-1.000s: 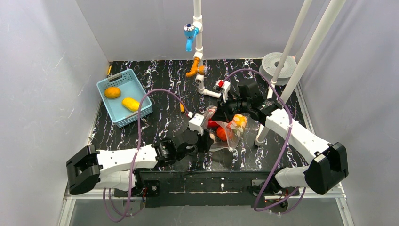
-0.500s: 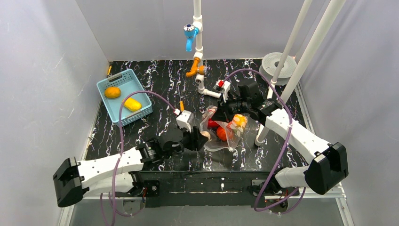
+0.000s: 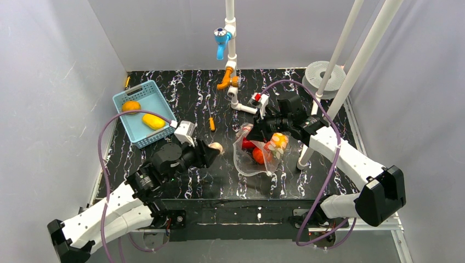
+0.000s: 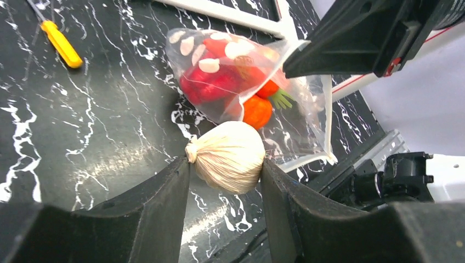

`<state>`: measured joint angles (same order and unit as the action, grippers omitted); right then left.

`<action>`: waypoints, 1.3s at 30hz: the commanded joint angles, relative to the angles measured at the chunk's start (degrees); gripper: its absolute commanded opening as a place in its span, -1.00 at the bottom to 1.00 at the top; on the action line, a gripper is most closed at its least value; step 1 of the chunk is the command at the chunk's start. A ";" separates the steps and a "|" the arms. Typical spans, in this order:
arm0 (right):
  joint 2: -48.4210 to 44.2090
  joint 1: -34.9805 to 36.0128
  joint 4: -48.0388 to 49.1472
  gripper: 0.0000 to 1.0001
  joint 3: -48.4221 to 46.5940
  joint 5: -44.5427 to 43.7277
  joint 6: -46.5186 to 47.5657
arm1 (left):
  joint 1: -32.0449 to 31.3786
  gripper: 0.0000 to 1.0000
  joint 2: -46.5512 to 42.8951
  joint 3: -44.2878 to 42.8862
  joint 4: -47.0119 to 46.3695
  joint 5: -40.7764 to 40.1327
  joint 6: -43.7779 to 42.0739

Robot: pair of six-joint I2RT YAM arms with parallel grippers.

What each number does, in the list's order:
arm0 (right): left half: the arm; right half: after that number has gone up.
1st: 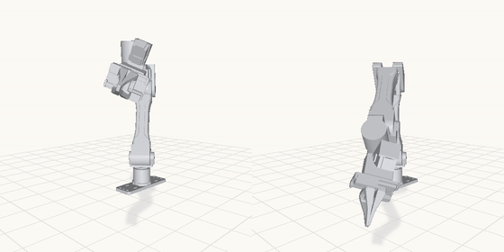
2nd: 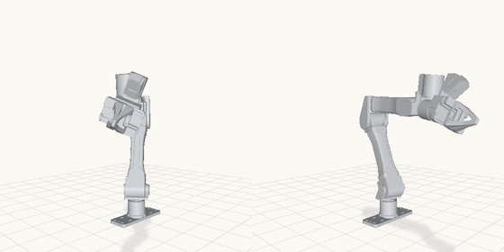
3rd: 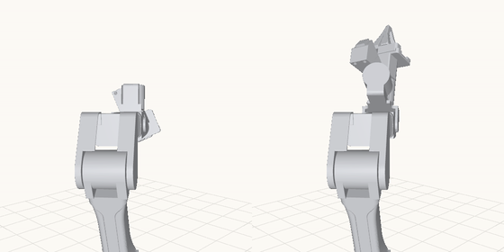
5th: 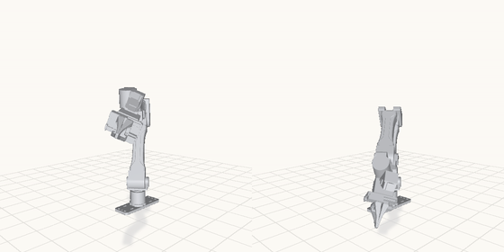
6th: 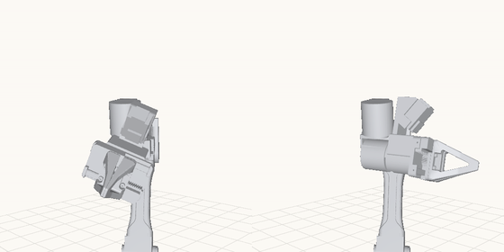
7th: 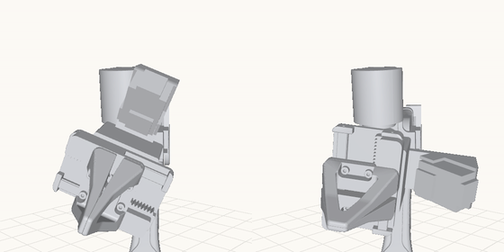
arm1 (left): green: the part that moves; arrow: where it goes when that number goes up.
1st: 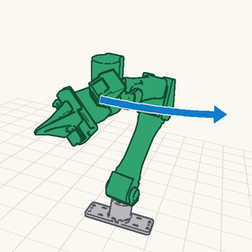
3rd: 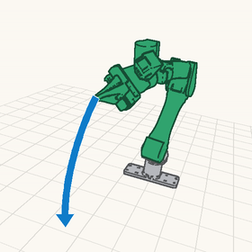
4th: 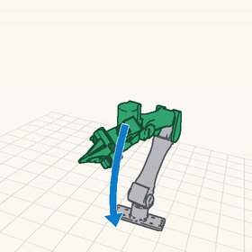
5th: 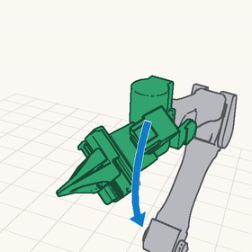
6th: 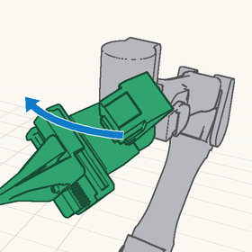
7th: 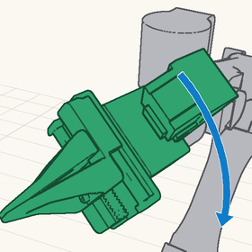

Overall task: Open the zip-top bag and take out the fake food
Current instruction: Place the food in the bin.

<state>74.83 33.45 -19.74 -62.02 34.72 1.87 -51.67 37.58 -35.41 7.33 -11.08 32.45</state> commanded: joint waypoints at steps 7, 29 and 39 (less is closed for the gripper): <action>-1.58 -0.41 2.09 -0.97 -0.16 1.23 -0.20 | 11.74 -1.00 0.10 -6.01 6.24 0.37 -6.57; -2.10 -0.55 2.25 -0.97 0.03 1.57 -0.16 | 50.49 -1.00 24.93 -9.86 -6.86 3.91 -6.78; -1.91 -0.55 2.25 -0.97 0.03 2.17 -0.28 | 55.74 -0.87 38.36 -16.72 -8.09 4.30 -7.58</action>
<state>74.70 33.39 -19.55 -62.02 34.97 1.87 2.91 73.84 -48.32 0.41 -6.03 25.66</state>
